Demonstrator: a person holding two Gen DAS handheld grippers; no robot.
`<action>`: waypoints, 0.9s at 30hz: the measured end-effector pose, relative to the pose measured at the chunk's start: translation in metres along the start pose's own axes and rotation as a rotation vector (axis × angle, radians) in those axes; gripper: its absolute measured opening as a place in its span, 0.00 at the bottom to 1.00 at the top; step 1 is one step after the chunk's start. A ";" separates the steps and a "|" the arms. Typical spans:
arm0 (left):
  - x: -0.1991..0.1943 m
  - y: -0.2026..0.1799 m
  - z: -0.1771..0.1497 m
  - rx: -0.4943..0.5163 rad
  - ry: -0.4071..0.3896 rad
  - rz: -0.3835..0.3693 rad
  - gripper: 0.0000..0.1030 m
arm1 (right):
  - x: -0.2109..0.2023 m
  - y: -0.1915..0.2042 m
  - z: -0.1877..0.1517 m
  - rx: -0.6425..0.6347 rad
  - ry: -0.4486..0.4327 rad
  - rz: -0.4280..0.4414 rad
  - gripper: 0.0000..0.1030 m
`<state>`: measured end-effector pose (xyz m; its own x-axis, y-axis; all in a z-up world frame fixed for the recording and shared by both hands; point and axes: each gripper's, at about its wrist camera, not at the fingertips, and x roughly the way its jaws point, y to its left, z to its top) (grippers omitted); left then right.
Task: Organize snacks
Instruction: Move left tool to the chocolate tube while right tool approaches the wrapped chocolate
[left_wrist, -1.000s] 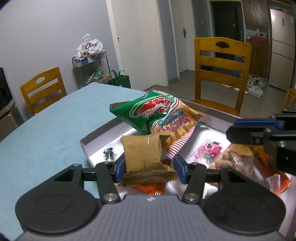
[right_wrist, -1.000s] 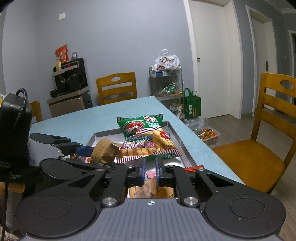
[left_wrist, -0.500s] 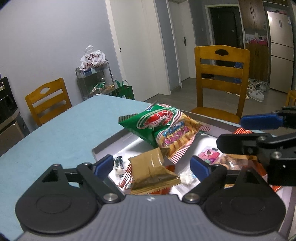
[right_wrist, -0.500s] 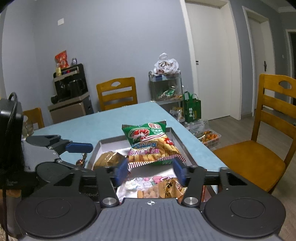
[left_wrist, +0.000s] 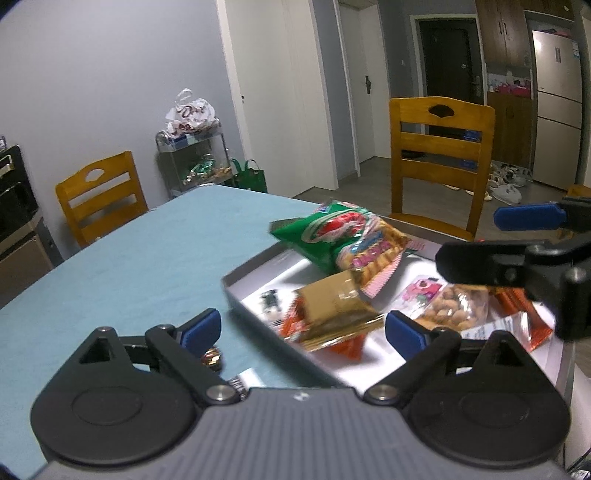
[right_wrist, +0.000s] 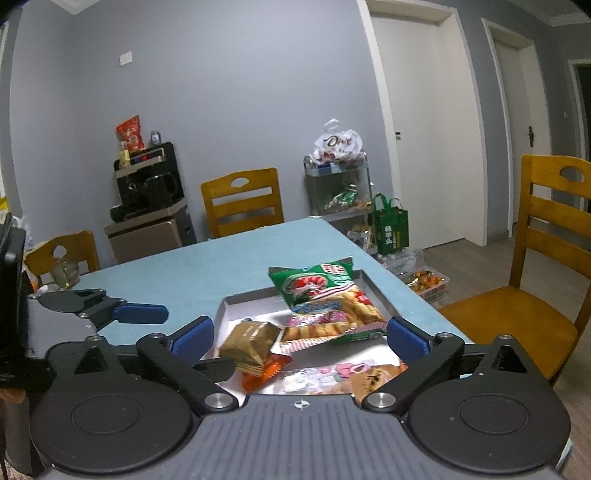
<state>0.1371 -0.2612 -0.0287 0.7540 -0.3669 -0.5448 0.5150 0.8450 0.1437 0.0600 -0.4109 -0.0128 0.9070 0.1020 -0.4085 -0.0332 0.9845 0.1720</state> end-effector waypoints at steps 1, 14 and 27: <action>-0.004 0.005 -0.001 -0.003 -0.002 0.005 0.94 | 0.001 0.002 0.001 0.002 0.001 0.004 0.99; -0.051 0.081 -0.027 -0.072 -0.005 0.122 0.95 | 0.007 0.043 0.005 -0.040 0.034 0.043 1.00; -0.061 0.151 -0.066 -0.189 0.011 0.105 0.95 | 0.013 0.087 0.006 -0.118 0.062 0.061 1.00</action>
<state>0.1418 -0.0859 -0.0282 0.7945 -0.2696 -0.5441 0.3476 0.9366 0.0435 0.0713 -0.3248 0.0021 0.8743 0.1670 -0.4558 -0.1397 0.9858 0.0933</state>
